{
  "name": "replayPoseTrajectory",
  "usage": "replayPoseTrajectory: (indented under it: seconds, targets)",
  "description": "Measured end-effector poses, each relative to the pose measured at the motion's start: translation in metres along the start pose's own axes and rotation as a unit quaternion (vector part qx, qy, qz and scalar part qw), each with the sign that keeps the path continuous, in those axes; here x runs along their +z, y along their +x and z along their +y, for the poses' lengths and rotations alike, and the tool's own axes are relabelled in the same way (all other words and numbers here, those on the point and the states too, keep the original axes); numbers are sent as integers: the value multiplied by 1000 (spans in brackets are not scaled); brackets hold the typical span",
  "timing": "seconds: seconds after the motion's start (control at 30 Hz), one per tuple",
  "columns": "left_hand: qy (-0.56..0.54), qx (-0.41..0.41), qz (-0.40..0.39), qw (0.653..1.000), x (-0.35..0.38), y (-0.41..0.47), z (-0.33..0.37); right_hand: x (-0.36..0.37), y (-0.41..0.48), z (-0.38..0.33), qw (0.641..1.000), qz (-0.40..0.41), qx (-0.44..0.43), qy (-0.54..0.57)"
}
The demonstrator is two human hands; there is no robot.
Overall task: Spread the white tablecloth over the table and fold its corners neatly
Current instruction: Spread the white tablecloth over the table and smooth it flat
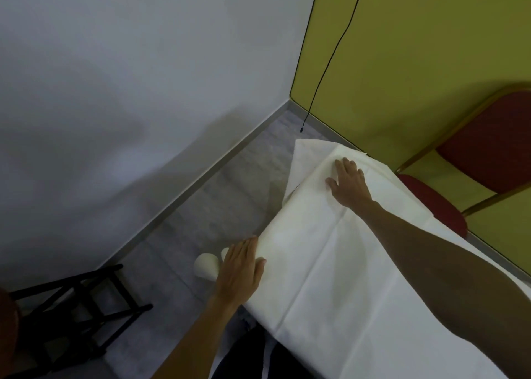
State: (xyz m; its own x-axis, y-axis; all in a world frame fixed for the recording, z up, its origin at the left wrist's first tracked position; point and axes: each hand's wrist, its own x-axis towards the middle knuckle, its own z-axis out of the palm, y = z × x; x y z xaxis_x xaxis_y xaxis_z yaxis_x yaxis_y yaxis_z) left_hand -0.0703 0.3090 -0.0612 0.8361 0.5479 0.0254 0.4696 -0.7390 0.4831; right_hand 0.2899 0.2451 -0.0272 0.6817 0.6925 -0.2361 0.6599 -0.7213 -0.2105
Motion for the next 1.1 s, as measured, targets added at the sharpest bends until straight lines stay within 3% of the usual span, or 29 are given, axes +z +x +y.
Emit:
replayPoseTrajectory:
  seconds: [0.4,0.63,0.8,1.1]
  targets:
    - [71,-60,56,994,6,0,16,6,-7,34,1000,-14,24,5]
    - [86,-107,86,987,9,1,21,-6,42,31,1000,3,13,28]
    - [84,-104,102,986,14,1,21,-15,79,24,996,-29,15,84]
    - [77,-116,129,982,13,4,20,-17,129,2,997,-53,23,42]
